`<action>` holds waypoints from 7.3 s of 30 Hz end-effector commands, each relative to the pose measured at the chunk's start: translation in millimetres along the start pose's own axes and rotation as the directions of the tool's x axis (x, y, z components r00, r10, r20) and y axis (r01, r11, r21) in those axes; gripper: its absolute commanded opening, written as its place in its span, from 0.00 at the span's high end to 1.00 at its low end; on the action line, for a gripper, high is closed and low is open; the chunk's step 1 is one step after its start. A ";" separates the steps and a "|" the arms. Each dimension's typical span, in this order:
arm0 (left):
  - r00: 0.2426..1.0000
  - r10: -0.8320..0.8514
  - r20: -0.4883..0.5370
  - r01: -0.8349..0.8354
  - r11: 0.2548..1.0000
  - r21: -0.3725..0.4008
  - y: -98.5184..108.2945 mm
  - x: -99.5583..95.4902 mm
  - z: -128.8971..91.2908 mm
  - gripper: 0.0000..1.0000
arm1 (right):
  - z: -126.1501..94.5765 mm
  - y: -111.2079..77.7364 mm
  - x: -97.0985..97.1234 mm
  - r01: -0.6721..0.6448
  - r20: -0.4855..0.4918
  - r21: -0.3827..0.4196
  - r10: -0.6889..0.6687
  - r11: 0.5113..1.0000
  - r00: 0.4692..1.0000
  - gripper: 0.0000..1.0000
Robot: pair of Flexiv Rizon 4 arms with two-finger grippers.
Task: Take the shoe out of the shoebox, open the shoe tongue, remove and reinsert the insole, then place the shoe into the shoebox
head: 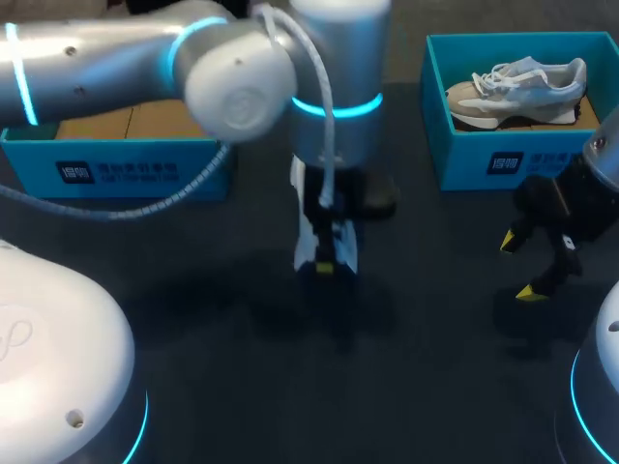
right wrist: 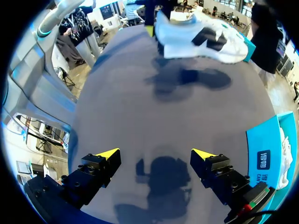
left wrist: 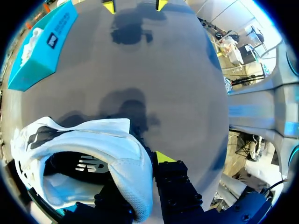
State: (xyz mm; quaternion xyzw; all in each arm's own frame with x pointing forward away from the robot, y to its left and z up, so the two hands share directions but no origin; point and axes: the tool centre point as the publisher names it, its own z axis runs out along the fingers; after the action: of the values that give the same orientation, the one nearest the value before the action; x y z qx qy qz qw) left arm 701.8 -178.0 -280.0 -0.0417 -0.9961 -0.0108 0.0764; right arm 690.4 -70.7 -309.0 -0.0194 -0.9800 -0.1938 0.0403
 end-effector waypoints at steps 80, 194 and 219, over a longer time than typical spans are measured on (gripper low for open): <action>0.992 -0.062 0.112 0.065 0.998 -0.019 378.6 -207.2 -171.3 1.00 | 0.2 0.0 0.8 -0.001 0.002 0.002 0.001 1.000 1.000 0.00; 0.055 0.985 -0.165 -0.954 0.003 -0.301 517.8 -334.3 -48.4 1.00 | 0.2 0.0 0.8 -0.001 0.002 0.002 0.001 1.000 1.000 0.00; 0.061 0.983 -0.175 -0.972 0.018 -0.235 515.6 -326.7 -16.8 1.00 | 0.2 0.0 0.8 -0.001 0.002 0.002 0.001 1.000 1.000 0.00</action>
State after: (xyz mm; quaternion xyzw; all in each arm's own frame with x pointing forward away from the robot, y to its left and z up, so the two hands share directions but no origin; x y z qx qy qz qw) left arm 1070.0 309.9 -304.5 -0.7244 -0.6811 -0.1001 0.0360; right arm 690.4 -70.7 -309.0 -0.0194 -0.9800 -0.1937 0.0402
